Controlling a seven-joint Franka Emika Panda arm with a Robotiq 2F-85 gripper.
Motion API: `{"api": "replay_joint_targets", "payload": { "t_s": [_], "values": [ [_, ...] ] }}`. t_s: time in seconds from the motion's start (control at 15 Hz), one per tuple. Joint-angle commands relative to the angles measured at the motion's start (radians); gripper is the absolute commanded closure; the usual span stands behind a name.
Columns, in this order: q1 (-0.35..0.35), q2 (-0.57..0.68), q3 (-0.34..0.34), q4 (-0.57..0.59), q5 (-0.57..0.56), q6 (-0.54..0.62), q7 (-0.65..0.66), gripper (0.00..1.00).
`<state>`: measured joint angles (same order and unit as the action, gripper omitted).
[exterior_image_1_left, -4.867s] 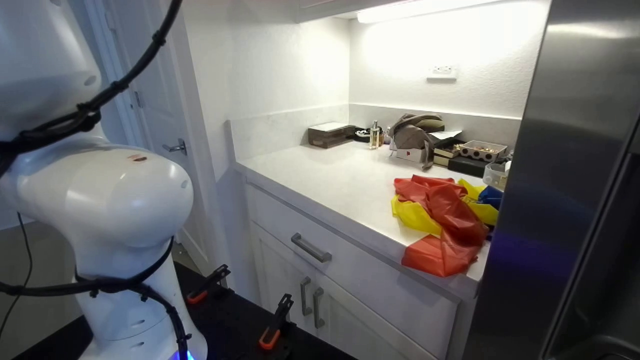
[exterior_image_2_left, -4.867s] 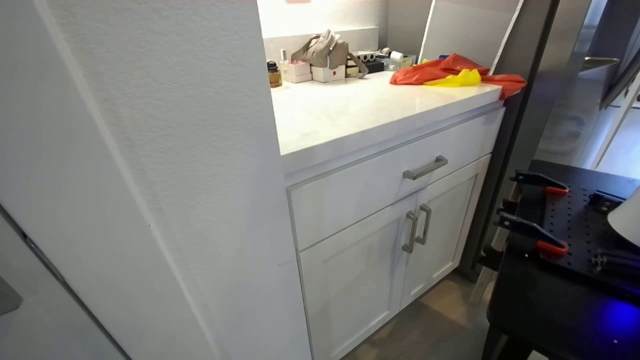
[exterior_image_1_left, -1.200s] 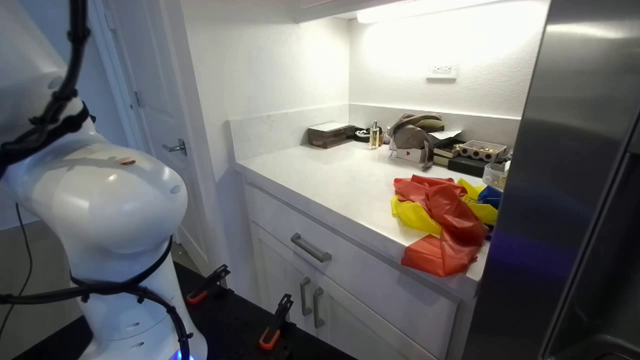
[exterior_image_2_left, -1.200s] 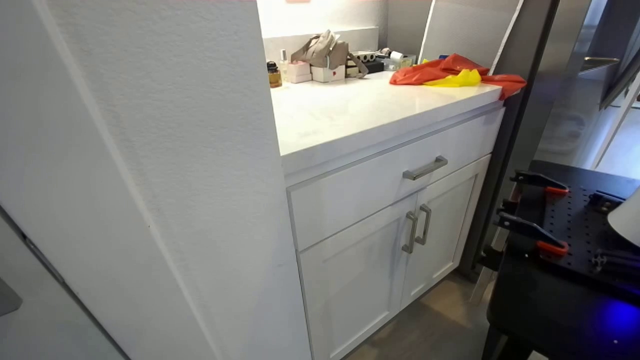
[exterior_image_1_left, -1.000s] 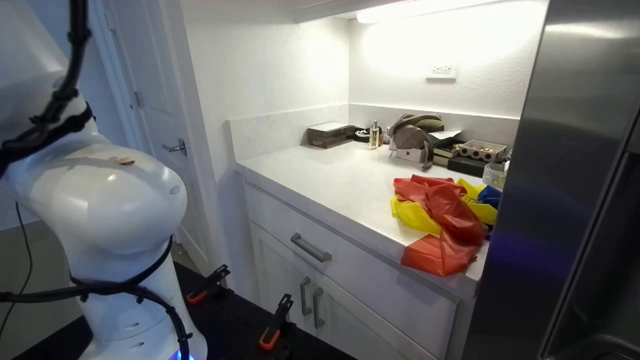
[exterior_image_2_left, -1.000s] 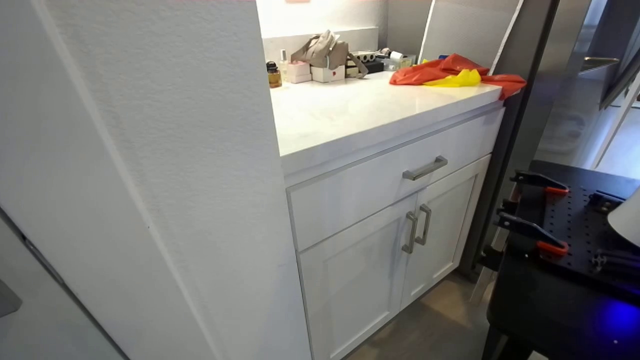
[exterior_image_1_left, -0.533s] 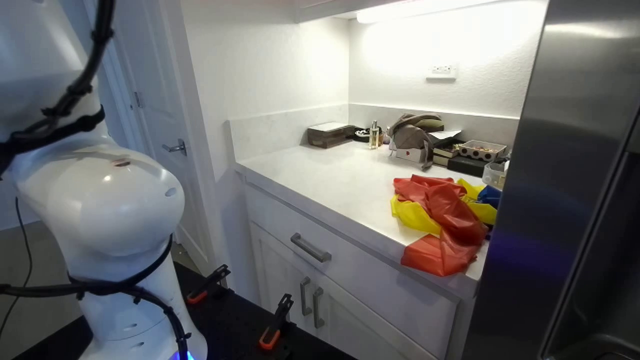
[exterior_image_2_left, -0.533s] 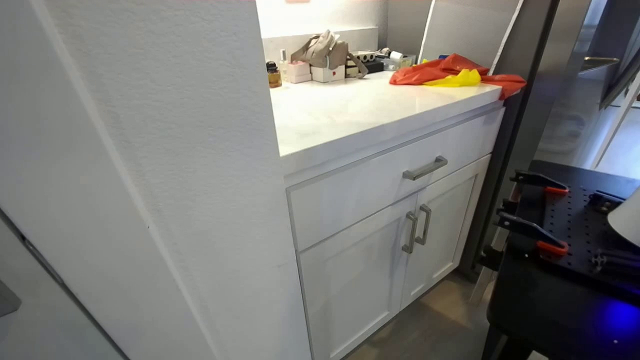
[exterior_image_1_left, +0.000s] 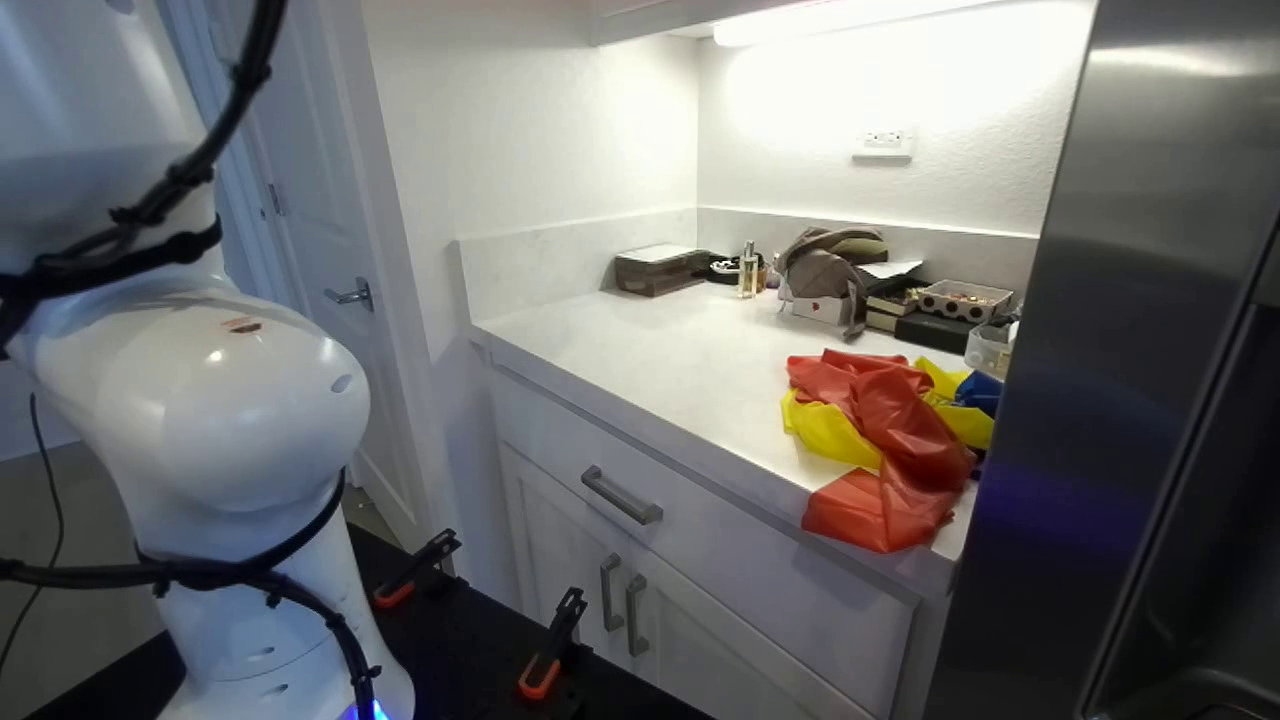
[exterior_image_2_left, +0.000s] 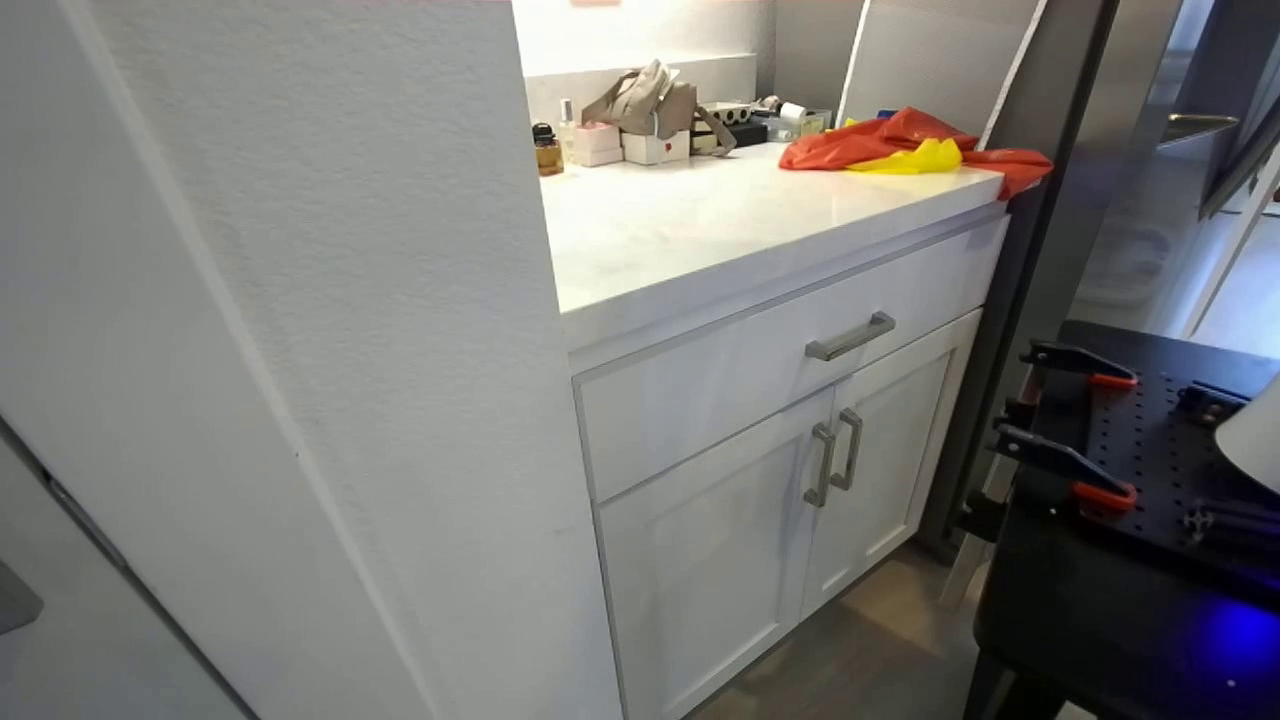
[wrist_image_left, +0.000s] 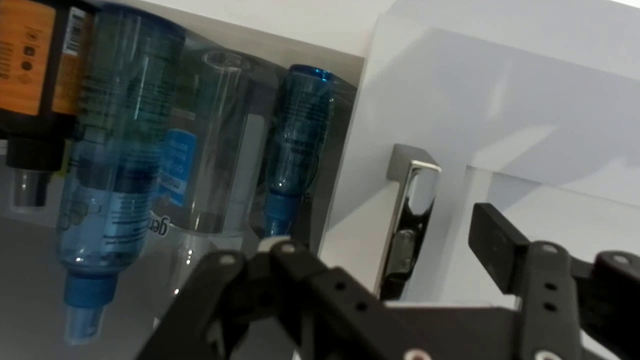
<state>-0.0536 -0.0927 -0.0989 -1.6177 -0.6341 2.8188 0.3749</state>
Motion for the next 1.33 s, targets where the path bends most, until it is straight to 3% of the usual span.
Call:
{"api": "replay_joint_targets", "payload": {
  "t_s": [0.0, 0.13, 0.27, 0.4, 0.53, 0.6, 0.67, 0.73, 1.07, 1.27],
  "values": [
    [0.001, 0.022, -0.002, 0.038, 0.004, 0.020, -0.019, 0.51],
    [0.000, 0.021, -0.002, 0.039, 0.001, 0.019, -0.015, 0.65],
    [-0.002, 0.020, -0.002, 0.041, -0.002, 0.013, -0.011, 0.69],
    [-0.003, 0.017, -0.006, 0.039, 0.007, 0.011, -0.012, 0.84],
    [-0.003, 0.011, -0.003, 0.033, -0.003, 0.007, 0.003, 0.84],
    [-0.002, 0.012, -0.003, 0.036, -0.003, 0.002, 0.004, 0.80],
    [-0.002, 0.014, 0.000, 0.040, -0.009, -0.003, 0.010, 0.34],
    [-0.003, 0.013, 0.000, 0.039, -0.014, -0.003, 0.014, 0.32],
    [0.004, 0.015, 0.010, 0.045, -0.018, -0.011, 0.012, 0.00],
    [0.017, 0.007, 0.015, 0.032, 0.012, -0.023, -0.020, 0.00]
  ]
}}
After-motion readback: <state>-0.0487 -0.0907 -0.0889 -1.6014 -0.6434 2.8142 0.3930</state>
